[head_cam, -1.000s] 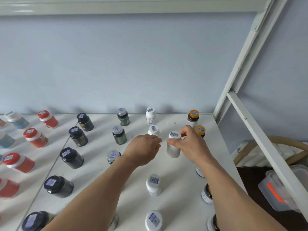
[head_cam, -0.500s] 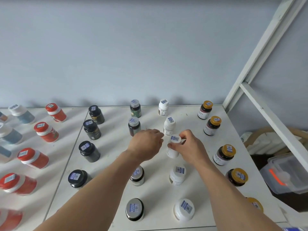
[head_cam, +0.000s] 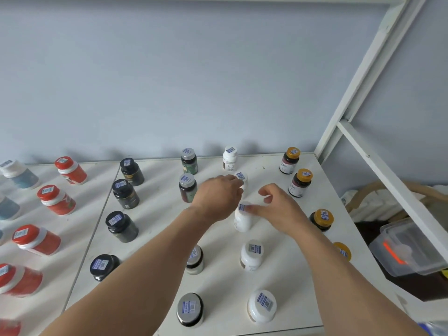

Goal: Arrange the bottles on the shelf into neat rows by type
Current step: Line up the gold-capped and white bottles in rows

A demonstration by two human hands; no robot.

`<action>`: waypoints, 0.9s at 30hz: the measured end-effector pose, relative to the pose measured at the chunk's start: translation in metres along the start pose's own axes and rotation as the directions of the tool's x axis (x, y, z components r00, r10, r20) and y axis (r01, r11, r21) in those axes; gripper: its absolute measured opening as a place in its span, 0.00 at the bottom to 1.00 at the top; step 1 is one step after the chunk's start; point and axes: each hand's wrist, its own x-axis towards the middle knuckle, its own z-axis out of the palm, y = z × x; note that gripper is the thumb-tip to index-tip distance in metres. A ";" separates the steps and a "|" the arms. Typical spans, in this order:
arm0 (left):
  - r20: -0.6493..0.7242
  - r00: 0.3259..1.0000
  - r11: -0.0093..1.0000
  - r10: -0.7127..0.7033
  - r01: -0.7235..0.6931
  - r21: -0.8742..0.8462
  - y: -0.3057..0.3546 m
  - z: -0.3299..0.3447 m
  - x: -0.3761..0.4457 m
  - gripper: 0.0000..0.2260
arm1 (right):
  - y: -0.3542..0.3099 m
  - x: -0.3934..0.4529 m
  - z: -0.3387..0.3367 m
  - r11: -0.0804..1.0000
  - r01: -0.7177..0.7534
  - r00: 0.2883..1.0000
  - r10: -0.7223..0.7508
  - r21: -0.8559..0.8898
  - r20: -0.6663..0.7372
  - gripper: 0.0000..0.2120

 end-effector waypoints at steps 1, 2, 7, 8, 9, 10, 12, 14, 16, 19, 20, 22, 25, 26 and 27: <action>-0.004 1.000 1.000 0.006 -0.006 -0.008 0.005 0.000 0.006 0.12 | 0.002 0.002 -0.014 1.000 0.013 0.998 -0.013 0.007 -0.057 0.26; -0.005 1.000 1.000 0.011 -0.011 -0.015 0.010 0.002 0.012 0.12 | 0.004 0.006 -0.029 0.999 0.029 0.991 -0.026 0.014 -0.134 0.22; 0.063 0.997 0.995 -0.035 0.041 -0.093 0.043 0.018 0.049 0.12 | 0.034 0.036 -0.099 0.996 0.032 0.956 -0.006 0.083 -0.295 0.16; 0.094 0.994 0.991 -0.055 0.066 -0.119 0.050 0.023 0.056 0.13 | 0.044 0.043 -0.107 0.997 0.005 0.965 0.015 0.076 -0.262 0.19; 0.132 0.989 0.985 -0.072 0.091 -0.145 0.057 0.028 0.064 0.14 | 0.054 0.049 -0.113 0.998 -0.017 0.976 0.030 0.059 -0.215 0.23; 0.175 0.981 0.978 -0.087 0.118 -0.172 0.064 0.033 0.071 0.15 | 0.064 0.055 -0.117 0.999 -0.028 0.986 0.034 0.040 -0.163 0.26; 0.270 0.956 0.960 -0.119 0.180 -0.214 0.078 0.041 0.085 0.19 | 0.080 0.067 -0.119 1.000 -0.029 0.998 0.030 0.011 -0.060 0.32; 0.353 0.923 0.947 -0.155 0.241 -0.214 0.088 0.049 0.096 0.21 | 0.091 0.080 -0.116 1.000 -0.025 1.000 0.025 -0.013 0.019 0.35; 0.417 0.889 0.933 -0.189 0.295 -0.207 0.095 0.057 0.102 0.23 | 0.098 0.088 -0.112 1.000 -0.020 0.997 0.021 -0.010 0.075 0.35; 0.502 0.841 0.916 -0.202 0.344 -0.207 0.099 0.068 0.105 0.24 | 0.104 0.095 -0.107 0.999 -0.021 0.993 0.015 0.047 0.120 0.28; 0.526 0.826 0.907 -0.205 0.363 -0.216 0.099 0.072 0.106 0.24 | 0.104 0.098 -0.106 0.998 -0.019 0.992 0.012 0.057 0.125 0.23; 0.568 0.797 0.877 -0.205 0.407 -0.254 0.099 0.077 0.110 0.25 | 0.104 0.101 -0.109 0.998 -0.005 0.992 -0.004 0.066 0.126 0.19; 0.608 0.774 0.814 -0.177 0.462 -0.351 0.099 0.078 0.116 0.25 | 0.101 0.100 -0.116 0.997 0.040 0.994 -0.047 0.067 0.103 0.17; 0.612 0.774 0.800 -0.162 0.466 -0.378 0.100 0.079 0.119 0.24 | 0.099 0.100 -0.119 0.996 0.056 0.993 -0.062 0.064 0.097 0.17; 0.617 0.773 0.787 -0.146 0.469 -0.401 0.099 0.078 0.121 0.22 | 0.097 0.100 -0.123 0.996 0.068 0.993 -0.073 0.059 0.091 0.17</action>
